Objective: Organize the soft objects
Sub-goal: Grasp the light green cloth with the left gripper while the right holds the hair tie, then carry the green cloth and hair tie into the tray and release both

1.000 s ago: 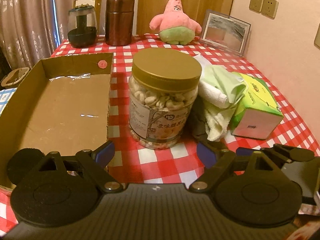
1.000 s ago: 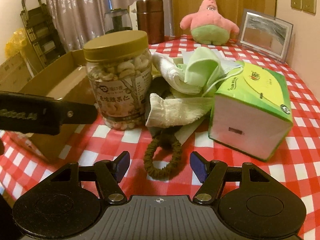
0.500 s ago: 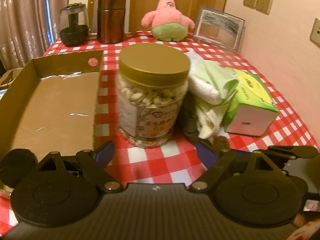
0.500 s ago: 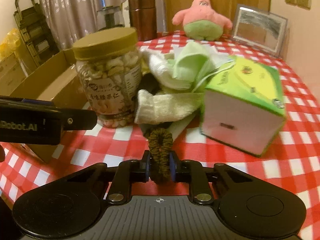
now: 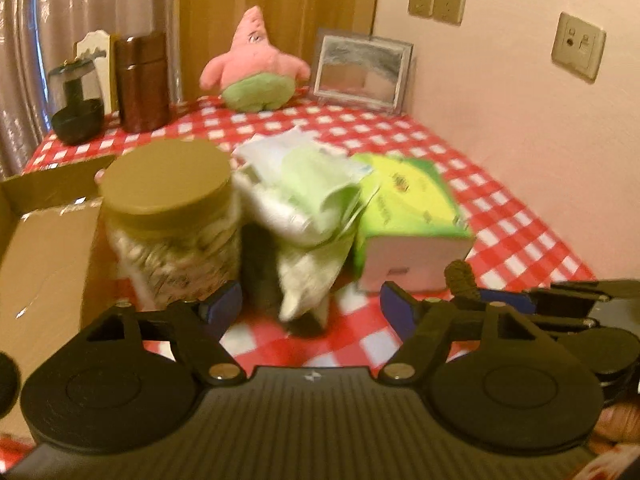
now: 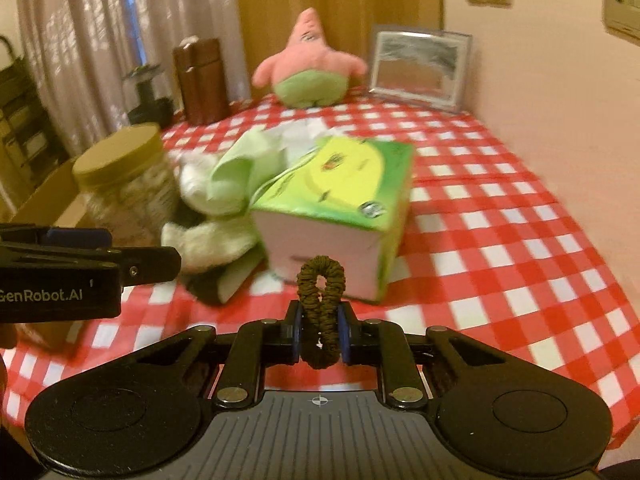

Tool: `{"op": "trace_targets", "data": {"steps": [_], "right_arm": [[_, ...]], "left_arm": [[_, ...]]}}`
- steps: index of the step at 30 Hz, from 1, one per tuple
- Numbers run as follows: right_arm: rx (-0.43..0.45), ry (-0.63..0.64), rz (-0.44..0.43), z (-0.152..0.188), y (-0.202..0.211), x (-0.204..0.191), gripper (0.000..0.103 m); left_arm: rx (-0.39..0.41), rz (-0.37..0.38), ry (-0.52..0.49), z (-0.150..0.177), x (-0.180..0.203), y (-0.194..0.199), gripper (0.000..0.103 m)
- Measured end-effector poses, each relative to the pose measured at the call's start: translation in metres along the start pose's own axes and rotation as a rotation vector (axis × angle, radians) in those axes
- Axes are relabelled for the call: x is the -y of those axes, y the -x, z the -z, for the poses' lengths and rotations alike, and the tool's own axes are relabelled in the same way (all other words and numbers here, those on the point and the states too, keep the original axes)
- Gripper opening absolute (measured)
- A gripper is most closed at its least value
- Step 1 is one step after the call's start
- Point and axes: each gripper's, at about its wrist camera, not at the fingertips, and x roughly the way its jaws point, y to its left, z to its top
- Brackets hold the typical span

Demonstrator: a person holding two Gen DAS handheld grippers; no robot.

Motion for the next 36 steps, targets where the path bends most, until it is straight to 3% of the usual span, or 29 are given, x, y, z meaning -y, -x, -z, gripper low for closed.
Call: {"op": "trace_targets", "data": {"steps": [2,9,13,16,20,24,25,26,28,36], "right_arm": [[0.020,-0.014,0.000,-0.006,0.005,0.007,0.018],[0.097,-0.036,0.028,-0.035,0.017,0.033,0.018],[0.124,-0.052,0.035,-0.050,0.010,0.045,0.018],[0.136,-0.068,0.031,-0.054,0.006,0.049,0.018],[0.133,-0.076,0.018,-0.053,0.001,0.049,0.018],[0.133,-0.084,0.021,-0.053,-0.001,0.052,0.018],[0.134,-0.087,0.021,-0.053,-0.001,0.053,0.018],[0.136,-0.089,0.022,-0.054,-0.001,0.053,0.018],[0.139,-0.089,0.022,-0.054,0.000,0.054,0.018],[0.173,-0.056,-0.004,-0.056,0.009,0.043,0.018]], "left_arm": [[0.013,0.011,0.000,-0.010,0.006,-0.004,0.068],[0.068,-0.009,-0.001,-0.041,0.022,-0.023,0.066],[0.071,-0.048,0.004,-0.055,0.025,-0.041,0.056],[0.048,-0.076,-0.002,-0.061,0.028,-0.057,0.040],[0.011,-0.133,-0.038,-0.063,0.028,-0.076,0.039],[-0.031,-0.129,-0.057,-0.061,0.026,-0.092,0.039],[-0.040,-0.133,-0.063,-0.060,0.026,-0.095,0.033],[-0.046,-0.137,-0.063,-0.059,0.025,-0.097,0.019],[-0.038,-0.142,-0.053,-0.058,0.025,-0.093,0.005],[0.033,-0.079,-0.037,-0.060,0.022,-0.036,0.003]]}}
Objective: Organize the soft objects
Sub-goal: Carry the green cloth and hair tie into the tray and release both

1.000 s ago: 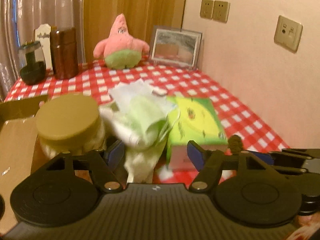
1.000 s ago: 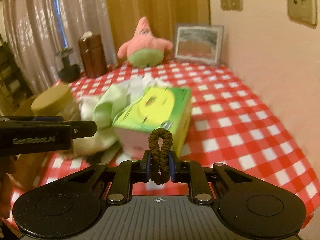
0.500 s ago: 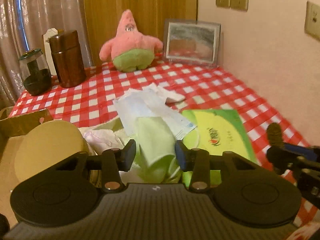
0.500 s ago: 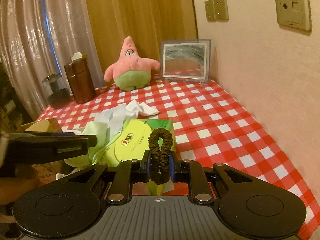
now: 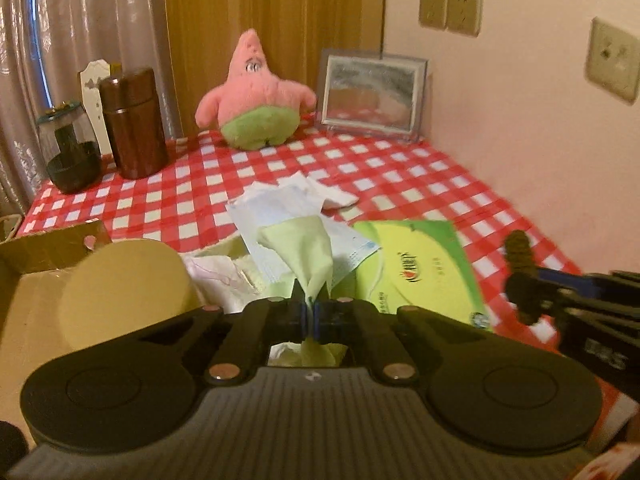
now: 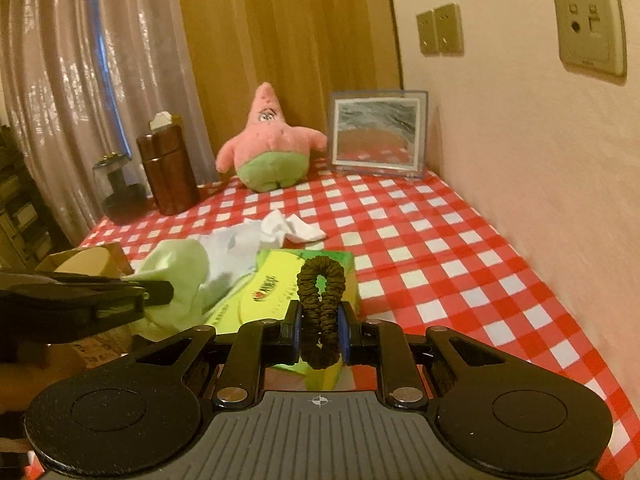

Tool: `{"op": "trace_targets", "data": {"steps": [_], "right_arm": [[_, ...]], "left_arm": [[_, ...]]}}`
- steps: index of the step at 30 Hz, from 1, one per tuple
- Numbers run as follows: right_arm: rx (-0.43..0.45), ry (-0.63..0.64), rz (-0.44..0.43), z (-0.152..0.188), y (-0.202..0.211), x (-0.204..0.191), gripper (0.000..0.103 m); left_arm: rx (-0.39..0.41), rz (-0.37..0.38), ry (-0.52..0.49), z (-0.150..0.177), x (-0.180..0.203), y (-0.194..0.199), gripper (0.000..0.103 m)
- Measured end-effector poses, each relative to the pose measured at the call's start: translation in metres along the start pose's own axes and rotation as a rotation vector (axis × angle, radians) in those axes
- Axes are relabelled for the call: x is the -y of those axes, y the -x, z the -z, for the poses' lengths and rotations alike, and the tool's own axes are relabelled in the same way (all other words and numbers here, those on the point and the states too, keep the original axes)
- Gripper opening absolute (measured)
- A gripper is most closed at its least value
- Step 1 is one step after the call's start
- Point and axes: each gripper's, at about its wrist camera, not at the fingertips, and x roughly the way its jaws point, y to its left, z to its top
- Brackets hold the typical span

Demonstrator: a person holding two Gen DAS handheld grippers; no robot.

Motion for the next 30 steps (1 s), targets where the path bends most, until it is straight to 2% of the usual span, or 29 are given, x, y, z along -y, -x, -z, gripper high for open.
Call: {"op": "trace_targets", "data": {"steps": [7,12,15,23,30], "right_arm": [[0.028,0.034,-0.065,-0.002,0.019,-0.026,0.018],[0.026,0.061,-0.147,-0.002,0.034,-0.058,0.018],[0.009,0.084,-0.220,-0.002,0.040,-0.083,0.018],[-0.065,0.186,-0.420,0.007,0.031,-0.170,0.018],[-0.153,0.248,-0.520,0.019,-0.007,-0.233,0.018]], "left_arm": [[0.055,0.039,0.051,-0.003,-0.026,0.063,0.003],[0.090,0.034,0.100,-0.004,-0.057,0.107,0.003],[0.099,0.007,0.122,-0.001,-0.081,0.129,0.003],[0.087,-0.127,0.182,0.019,-0.166,0.171,0.003],[0.027,-0.208,0.224,0.045,-0.230,0.170,0.003]]}}
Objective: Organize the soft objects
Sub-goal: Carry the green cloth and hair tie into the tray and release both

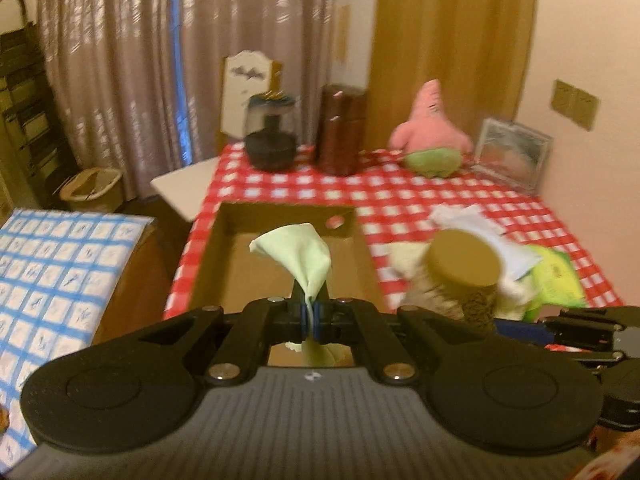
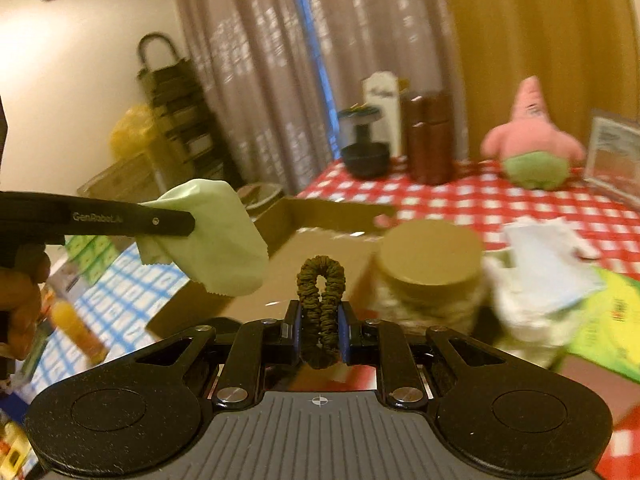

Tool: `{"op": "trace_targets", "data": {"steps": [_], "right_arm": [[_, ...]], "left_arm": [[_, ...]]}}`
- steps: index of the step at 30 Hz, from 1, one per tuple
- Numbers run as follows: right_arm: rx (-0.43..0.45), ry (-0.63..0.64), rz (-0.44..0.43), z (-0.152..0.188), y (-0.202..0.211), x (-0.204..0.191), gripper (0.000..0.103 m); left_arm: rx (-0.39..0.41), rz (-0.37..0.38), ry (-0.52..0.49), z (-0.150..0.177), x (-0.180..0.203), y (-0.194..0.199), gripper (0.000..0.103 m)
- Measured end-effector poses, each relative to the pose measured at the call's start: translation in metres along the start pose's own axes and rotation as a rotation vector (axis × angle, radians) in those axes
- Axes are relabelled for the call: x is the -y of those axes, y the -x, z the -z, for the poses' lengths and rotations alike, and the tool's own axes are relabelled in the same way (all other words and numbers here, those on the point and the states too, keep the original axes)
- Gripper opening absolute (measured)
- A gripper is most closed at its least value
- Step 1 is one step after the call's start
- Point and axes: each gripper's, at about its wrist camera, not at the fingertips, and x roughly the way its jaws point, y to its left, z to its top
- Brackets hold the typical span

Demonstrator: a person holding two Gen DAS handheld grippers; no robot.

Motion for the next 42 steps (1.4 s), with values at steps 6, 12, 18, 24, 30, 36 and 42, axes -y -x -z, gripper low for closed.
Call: {"op": "trace_targets", "data": {"steps": [6,12,18,24,30,36,42], "right_arm": [[-0.044,0.028,-0.045,-0.002,-0.046,-0.013,0.018],[-0.082,0.025,-0.053,0.000,-0.080,-0.011,0.019],[-0.114,0.017,-0.069,0.005,-0.099,-0.009,0.019],[-0.107,0.000,-0.091,0.004,-0.103,-0.007,0.060],[-0.100,0.020,-0.069,0.004,-0.082,-0.008,0.060],[-0.035,0.051,-0.009,0.013,-0.026,-0.003,0.060],[0.011,0.036,0.108,0.028,0.029,0.020,0.060]], "left_arm": [[-0.056,-0.002,0.042,0.017,-0.029,-0.034,0.003],[-0.086,0.021,0.065,0.028,-0.041,-0.064,0.011],[-0.072,0.001,0.073,0.030,-0.051,-0.067,0.030],[-0.062,-0.019,0.098,0.034,-0.061,-0.055,0.030],[-0.051,-0.018,0.112,0.032,-0.058,-0.041,0.032],[-0.021,0.018,0.080,0.023,-0.029,-0.019,0.032],[0.000,0.070,0.036,0.014,0.011,-0.002,0.033]]}}
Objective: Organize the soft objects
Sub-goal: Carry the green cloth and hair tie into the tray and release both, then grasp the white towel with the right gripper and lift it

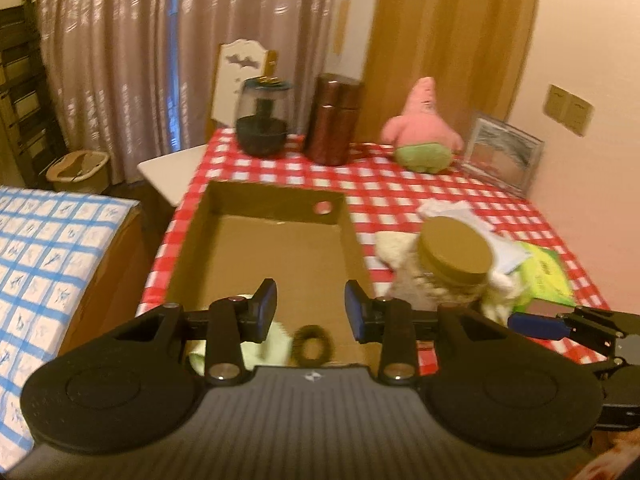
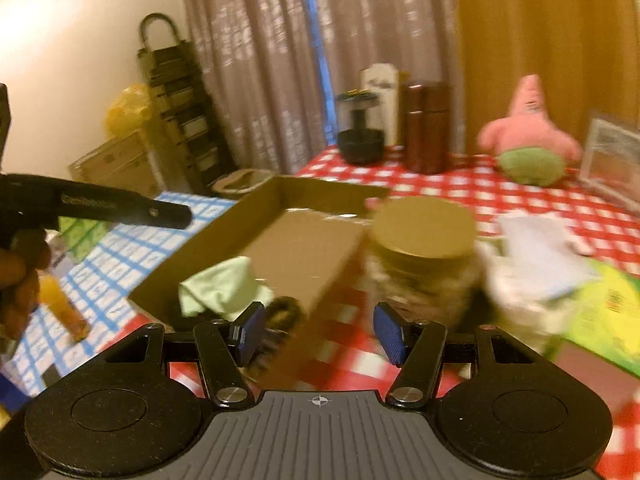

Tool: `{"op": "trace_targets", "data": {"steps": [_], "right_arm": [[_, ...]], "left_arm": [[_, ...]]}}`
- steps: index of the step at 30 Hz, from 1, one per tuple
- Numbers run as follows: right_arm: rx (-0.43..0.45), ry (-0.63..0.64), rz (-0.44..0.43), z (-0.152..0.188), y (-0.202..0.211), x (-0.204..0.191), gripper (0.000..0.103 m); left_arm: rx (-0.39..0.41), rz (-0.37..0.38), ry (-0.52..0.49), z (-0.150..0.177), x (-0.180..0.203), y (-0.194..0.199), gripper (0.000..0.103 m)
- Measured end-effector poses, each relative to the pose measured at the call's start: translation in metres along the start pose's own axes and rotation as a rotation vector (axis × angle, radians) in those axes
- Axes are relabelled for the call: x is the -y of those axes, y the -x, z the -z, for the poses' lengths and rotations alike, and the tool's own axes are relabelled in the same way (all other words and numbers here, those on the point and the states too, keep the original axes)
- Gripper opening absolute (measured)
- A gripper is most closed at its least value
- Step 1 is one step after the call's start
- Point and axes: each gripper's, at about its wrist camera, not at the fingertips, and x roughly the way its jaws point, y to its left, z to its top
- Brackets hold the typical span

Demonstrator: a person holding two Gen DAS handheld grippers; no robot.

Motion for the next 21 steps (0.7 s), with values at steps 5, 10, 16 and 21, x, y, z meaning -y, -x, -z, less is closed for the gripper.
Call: {"op": "trace_targets", "data": {"steps": [5,10,16,21], "right_arm": [[0.011,-0.033,0.106,0.005,0.029,0.034,0.060],[0.020,-0.030,0.168,0.008,0.049,0.063,0.060],[0.000,0.024,0.192,0.009,0.049,0.090,0.060],[-0.025,0.085,0.188,0.005,0.032,0.103,0.060]], "left_arm": [[0.001,0.047,-0.029,0.002,0.040,0.004,0.036],[-0.018,0.087,-0.047,0.009,0.077,-0.005,0.037],[-0.048,0.102,-0.065,0.020,0.109,-0.027,0.040],[-0.091,0.103,-0.068,0.033,0.123,-0.052,0.040]]}}
